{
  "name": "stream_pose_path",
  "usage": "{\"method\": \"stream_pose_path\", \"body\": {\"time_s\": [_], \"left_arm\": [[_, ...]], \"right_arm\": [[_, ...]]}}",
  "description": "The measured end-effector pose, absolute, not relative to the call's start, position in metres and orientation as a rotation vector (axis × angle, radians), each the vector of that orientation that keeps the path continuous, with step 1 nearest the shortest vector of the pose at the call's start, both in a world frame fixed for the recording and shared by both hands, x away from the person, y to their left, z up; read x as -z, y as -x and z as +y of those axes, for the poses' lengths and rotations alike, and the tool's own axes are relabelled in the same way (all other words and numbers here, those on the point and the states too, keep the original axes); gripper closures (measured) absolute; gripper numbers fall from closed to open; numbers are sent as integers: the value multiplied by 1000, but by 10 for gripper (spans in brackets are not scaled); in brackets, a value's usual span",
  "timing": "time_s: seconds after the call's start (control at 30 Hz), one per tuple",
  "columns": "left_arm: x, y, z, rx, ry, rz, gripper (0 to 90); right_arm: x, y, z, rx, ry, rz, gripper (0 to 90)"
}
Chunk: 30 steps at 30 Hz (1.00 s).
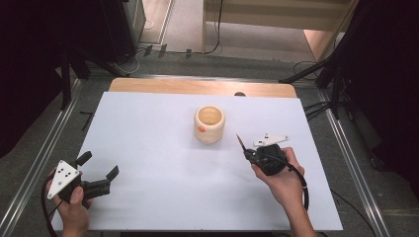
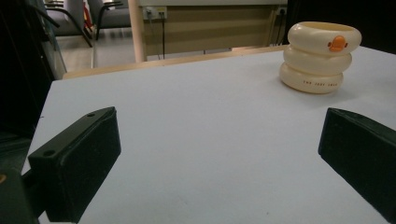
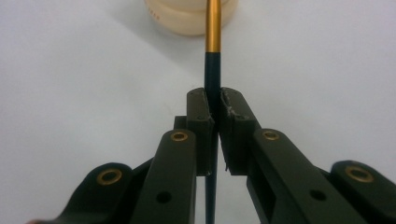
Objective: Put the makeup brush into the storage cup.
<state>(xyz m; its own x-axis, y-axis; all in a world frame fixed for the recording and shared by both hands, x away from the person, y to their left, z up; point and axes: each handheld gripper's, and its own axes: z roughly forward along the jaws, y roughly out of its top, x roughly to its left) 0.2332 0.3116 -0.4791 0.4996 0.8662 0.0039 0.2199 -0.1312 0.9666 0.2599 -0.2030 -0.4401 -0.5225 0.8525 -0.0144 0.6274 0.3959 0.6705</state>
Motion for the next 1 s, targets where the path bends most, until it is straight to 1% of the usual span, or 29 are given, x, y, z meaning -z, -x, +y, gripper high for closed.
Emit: {"method": "stream_pose_path", "body": {"time_s": [1.0], "left_arm": [[479, -233, 311, -732, -1641, 943, 0]], "right_arm": [[444, -252, -198, -1210, -1159, 2025, 842]]}}
